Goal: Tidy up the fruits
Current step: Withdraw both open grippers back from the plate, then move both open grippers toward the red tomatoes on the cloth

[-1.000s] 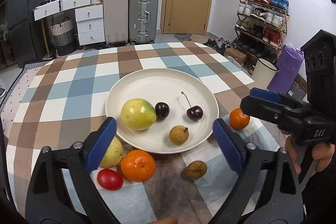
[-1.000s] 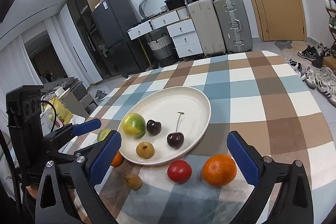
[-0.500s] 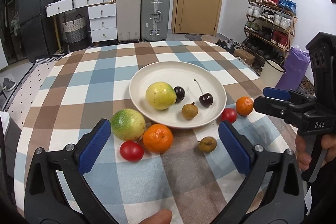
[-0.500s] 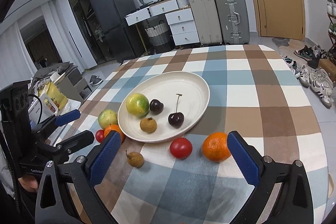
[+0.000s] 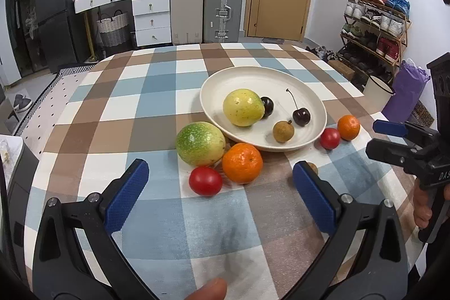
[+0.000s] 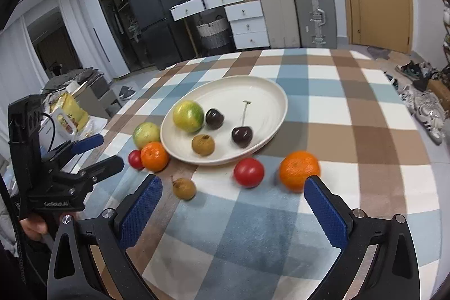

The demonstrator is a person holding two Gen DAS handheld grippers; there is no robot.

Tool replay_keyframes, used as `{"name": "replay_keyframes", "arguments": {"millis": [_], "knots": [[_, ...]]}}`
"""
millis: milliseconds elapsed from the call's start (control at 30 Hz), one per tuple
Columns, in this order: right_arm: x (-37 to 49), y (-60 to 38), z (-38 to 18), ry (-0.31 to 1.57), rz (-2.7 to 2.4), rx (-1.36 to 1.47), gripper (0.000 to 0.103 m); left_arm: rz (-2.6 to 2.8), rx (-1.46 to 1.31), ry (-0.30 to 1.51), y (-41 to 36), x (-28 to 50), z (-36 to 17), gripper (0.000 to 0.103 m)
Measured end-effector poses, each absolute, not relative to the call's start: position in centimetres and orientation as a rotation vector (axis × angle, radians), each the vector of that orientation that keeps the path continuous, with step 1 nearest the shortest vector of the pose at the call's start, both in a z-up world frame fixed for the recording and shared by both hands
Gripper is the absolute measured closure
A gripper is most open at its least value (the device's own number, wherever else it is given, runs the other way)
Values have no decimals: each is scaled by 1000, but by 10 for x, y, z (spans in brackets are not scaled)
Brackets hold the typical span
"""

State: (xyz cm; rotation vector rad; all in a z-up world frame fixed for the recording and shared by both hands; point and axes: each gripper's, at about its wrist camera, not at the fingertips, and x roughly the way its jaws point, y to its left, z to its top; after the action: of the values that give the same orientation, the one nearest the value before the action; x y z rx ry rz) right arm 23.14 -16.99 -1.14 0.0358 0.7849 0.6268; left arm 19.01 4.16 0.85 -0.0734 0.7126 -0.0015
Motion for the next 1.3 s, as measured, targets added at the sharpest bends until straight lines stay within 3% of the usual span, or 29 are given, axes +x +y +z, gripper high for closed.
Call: {"name": "replay_keyframes", "arguments": {"millis": [233,300,367,1167,1300], "knots": [[236,-166,-23,815,646,50,1,15,-94,739,52,196,0,1],[238,-164,-25,823,654,49,7,23,-101,744,55,198,-2,1],[241,-161,-28,839,662,43,21,25,-109,746,58,199,-3,1],[264,-128,-50,878,589,-106,29,60,-174,822,79,217,-31,1],[266,-126,-49,863,580,-114,29,68,-194,844,83,219,-38,12]]}}
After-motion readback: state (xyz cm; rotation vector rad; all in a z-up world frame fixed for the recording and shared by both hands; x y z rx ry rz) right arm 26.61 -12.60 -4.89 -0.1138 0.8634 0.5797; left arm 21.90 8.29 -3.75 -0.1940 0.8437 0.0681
